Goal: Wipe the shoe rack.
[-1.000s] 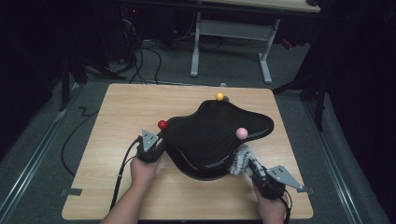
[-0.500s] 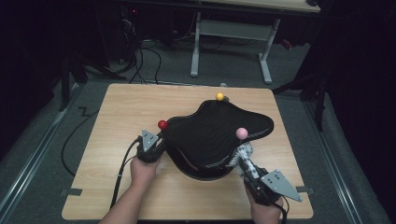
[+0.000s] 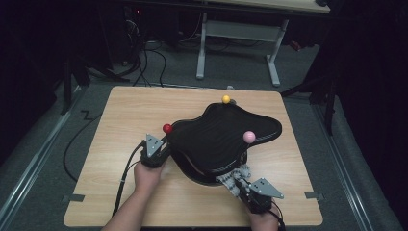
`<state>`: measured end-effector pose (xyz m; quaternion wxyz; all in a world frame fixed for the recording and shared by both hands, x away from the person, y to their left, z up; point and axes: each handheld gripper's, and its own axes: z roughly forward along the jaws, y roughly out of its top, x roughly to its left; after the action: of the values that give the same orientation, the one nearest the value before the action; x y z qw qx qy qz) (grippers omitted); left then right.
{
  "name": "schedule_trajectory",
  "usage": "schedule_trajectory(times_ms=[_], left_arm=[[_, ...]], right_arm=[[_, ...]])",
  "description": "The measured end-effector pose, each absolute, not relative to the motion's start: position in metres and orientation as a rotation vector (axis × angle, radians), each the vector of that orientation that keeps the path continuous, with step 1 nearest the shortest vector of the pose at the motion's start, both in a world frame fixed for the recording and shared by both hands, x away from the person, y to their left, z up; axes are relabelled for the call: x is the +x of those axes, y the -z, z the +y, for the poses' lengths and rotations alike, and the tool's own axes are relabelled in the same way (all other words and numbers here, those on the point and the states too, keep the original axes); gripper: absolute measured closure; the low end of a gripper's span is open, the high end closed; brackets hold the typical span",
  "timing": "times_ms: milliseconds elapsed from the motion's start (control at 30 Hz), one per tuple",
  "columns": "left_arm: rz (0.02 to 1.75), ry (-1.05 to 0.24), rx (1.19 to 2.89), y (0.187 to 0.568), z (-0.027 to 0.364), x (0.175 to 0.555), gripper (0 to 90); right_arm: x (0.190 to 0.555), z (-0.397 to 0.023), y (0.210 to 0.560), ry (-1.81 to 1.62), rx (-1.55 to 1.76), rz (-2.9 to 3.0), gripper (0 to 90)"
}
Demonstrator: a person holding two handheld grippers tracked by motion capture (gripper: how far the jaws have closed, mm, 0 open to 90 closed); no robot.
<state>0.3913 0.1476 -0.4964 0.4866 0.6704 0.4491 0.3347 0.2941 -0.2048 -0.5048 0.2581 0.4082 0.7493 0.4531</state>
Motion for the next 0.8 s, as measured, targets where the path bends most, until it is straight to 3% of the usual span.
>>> schedule_trajectory(times_ms=[567,800], left_arm=[[1.068,-0.822,1.612,0.500,0.149,0.391,75.0],[1.068,-0.821,1.615,0.500,0.149,0.392,75.0]], right_arm=[[0.269,-0.211,0.413,-1.448,0.958,1.632,81.0],[0.275,-0.208,0.425,-1.413,0.975,1.690,81.0]])
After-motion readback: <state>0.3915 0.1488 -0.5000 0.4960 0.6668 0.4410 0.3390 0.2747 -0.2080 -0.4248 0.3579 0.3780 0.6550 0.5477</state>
